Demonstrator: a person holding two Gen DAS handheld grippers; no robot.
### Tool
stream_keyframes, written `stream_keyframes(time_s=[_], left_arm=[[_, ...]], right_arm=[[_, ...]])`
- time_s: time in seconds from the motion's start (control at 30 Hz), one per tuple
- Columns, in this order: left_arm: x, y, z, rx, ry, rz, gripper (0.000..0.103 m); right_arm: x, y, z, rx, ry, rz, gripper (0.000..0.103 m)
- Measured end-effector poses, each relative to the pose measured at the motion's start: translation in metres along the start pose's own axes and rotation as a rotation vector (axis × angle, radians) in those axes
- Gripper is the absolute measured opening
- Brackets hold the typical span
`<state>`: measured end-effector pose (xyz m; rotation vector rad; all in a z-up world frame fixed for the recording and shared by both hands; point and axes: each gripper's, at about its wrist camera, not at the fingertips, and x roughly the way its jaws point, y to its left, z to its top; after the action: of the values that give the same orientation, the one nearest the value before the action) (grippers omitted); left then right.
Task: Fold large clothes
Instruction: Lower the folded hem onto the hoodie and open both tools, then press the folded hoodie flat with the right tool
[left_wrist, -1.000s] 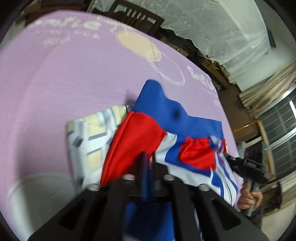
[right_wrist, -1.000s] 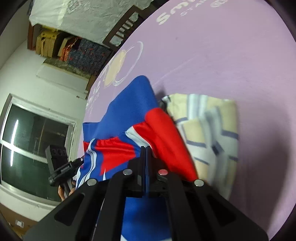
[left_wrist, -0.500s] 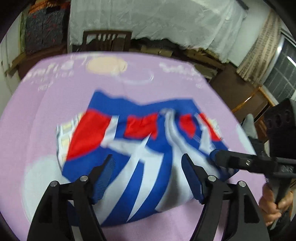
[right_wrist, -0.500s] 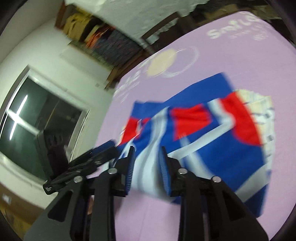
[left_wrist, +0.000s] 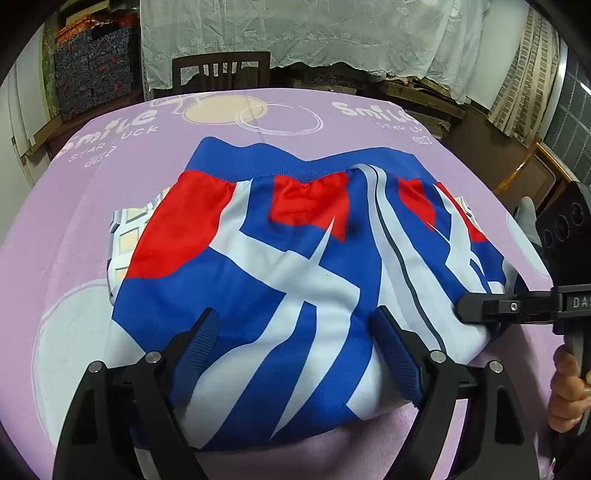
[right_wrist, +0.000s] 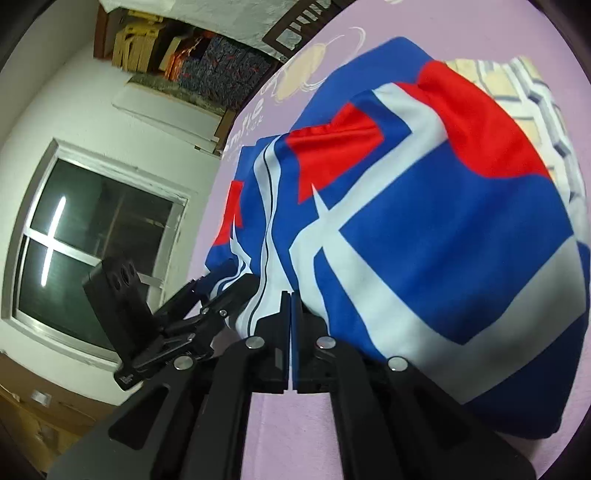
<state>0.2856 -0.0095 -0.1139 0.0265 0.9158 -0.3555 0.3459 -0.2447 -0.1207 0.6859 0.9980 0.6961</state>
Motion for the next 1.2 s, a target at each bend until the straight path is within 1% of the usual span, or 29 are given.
stream_keyframes(time_s=[0.03,0.1,0.17,0.27,0.37,0.43,0.47,0.53,0.6,0.67,0.7,0.87,0.93,1.1,1.2], left_arm=[[0.0,0.001,0.0,-0.005,0.005,0.008,0.092],[-0.001,0.004,0.001,-0.027,0.015,-0.004,0.093],[-0.003,0.004,0.001,-0.025,0.018,0.0,0.093],[-0.009,0.0,0.001,-0.008,0.008,0.034,0.092],[-0.022,-0.007,0.001,0.018,-0.031,0.081,0.092],[-0.031,-0.015,0.001,0.054,-0.065,0.12,0.092],[-0.035,-0.019,0.002,0.071,-0.078,0.131,0.092],[-0.041,-0.028,0.004,0.104,-0.102,0.148,0.092],[-0.046,-0.036,0.007,0.123,-0.123,0.15,0.092],[-0.05,-0.041,0.011,0.135,-0.144,0.149,0.092],[-0.052,-0.045,0.013,0.145,-0.158,0.151,0.092],[-0.055,-0.059,0.022,0.181,-0.195,0.162,0.092],[-0.054,-0.061,0.025,0.186,-0.199,0.161,0.092],[-0.046,-0.064,0.031,0.201,-0.2,0.164,0.092],[-0.038,-0.057,0.038,0.165,-0.178,0.145,0.092]], right_arm=[[0.001,0.001,0.0,0.004,-0.003,-0.002,0.0],[-0.003,-0.003,-0.003,0.025,-0.008,0.003,0.0],[-0.01,-0.01,-0.008,0.063,-0.011,0.023,0.0],[-0.02,-0.02,-0.012,0.106,-0.016,0.043,0.0],[-0.032,-0.026,-0.018,0.125,-0.033,0.035,0.0],[-0.043,-0.03,-0.024,0.13,-0.065,-0.093,0.01],[-0.047,-0.031,-0.027,0.123,-0.083,-0.121,0.025],[-0.056,-0.029,-0.037,0.127,-0.108,-0.103,0.043],[-0.064,-0.023,-0.045,0.117,-0.146,-0.112,0.053],[-0.071,-0.017,-0.051,0.104,-0.172,-0.133,0.056],[-0.073,-0.015,-0.053,0.103,-0.179,-0.14,0.058],[-0.084,-0.011,-0.063,0.105,-0.195,-0.129,0.062],[-0.087,-0.009,-0.065,0.105,-0.203,-0.123,0.063],[-0.093,-0.006,-0.07,0.104,-0.218,-0.131,0.064],[-0.095,-0.008,-0.074,0.121,-0.23,-0.141,0.065]])
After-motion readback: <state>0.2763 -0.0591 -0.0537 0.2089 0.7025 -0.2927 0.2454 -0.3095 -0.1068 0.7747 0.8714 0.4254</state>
